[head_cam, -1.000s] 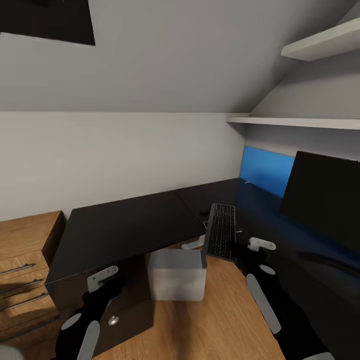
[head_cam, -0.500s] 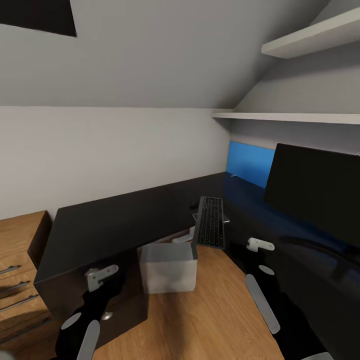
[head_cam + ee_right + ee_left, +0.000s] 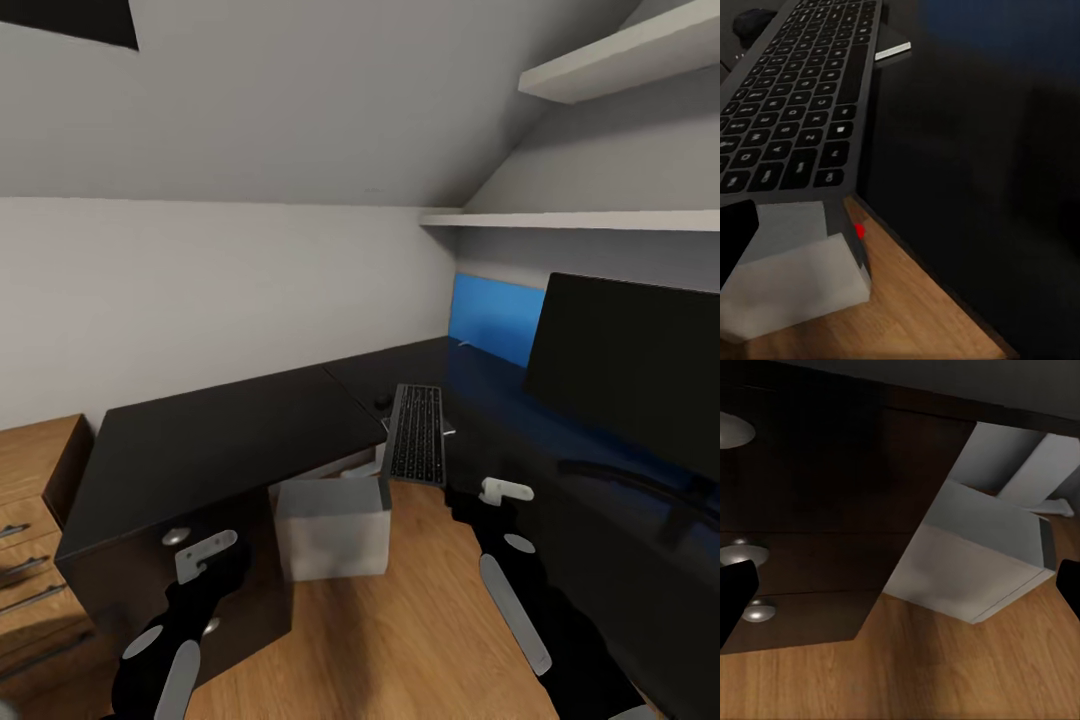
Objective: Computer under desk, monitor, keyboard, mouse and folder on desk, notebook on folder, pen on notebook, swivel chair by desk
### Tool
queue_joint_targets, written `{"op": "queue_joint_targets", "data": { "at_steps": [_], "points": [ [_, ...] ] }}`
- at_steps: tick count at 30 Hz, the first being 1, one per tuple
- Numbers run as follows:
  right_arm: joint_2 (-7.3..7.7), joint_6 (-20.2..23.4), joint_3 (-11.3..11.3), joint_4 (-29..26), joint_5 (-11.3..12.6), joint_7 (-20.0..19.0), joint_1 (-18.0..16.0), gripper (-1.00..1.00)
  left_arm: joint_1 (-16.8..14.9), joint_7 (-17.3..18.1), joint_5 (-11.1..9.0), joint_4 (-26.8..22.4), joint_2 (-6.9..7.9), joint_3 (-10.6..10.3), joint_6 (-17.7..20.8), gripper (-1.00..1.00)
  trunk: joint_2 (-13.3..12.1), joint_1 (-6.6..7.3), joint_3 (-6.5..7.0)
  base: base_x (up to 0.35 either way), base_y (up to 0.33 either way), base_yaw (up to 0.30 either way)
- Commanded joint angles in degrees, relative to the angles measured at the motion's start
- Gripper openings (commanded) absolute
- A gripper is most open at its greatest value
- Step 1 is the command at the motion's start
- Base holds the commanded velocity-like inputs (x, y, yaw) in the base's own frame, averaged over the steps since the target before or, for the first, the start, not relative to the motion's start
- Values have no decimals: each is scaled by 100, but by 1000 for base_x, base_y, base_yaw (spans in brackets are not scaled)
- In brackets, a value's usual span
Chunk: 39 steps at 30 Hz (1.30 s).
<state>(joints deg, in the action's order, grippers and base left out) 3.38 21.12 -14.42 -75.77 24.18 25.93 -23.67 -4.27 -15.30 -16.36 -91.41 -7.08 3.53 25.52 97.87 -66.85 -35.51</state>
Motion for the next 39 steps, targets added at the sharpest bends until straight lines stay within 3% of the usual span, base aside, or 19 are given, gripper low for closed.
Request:
{"op": "queue_joint_targets", "data": {
  "at_steps": [1, 5, 15, 21, 28, 35, 36, 37, 38, 39],
  "points": [
    [6, 15, -21, -8, 43, 53, -6, 100, -4, -34, -60, -8, -2, 4, 23, 100, 5, 0, -8, 0, 0, 0],
    [-74, 15, -25, 0, 40, 53, -4, 100, -4, -34, -60, -8, 0, 5, 23, 100, 5, 0, -11, 0, 0, 0],
    [-397, 2, -72, 374, 10, 34, 1, 100, -4, -34, -54, -8, -4, -5, 15, 100, 406, -220, -191, 0, 0, 0],
    [-549, -348, -655, 784, 3, 21, 0, 100, -4, -45, -46, -1, -7, -10, 15, 100, 646, -352, -304, 0, 0, 0],
    [-566, -1437, -1594, 1239, 3, 36, 2, 100, -4, -69, -41, 0, -15, -11, 6, 100, 927, -505, -431, 0, 0, 0],
    [-650, -2006, -1673, 1315, 66, 33, 2, 100, -4, -69, -42, 0, -19, -19, 6, 100, 1208, -659, -557, 0, 0, 0],
    [-704, -2266, -1573, 1313, 136, 32, -1, 100, -4, -69, -43, 0, -20, -22, 6, 100, 1248, -681, -575, 0, 0, 0],
    [-766, -2545, -1367, 1316, 433, 25, -4, 100, -4, -69, -43, 0, -25, -26, 6, 100, 1288, -703, -593, 0, 0, 0],
    [-1001, -2741, -947, 1284, 1981, -198, -11, 100, -4, -67, -43, 0, -29, -27, 9, 100, 1328, -725, -611, 0, 0, 0],
    [-1022, -2756, -876, 1278, 2291, -323, -12, 100, -4, -67, -43, 0, -29, -27, 10, 100, 1368, -747, -629, 0, 0, 0]
  ]
}}
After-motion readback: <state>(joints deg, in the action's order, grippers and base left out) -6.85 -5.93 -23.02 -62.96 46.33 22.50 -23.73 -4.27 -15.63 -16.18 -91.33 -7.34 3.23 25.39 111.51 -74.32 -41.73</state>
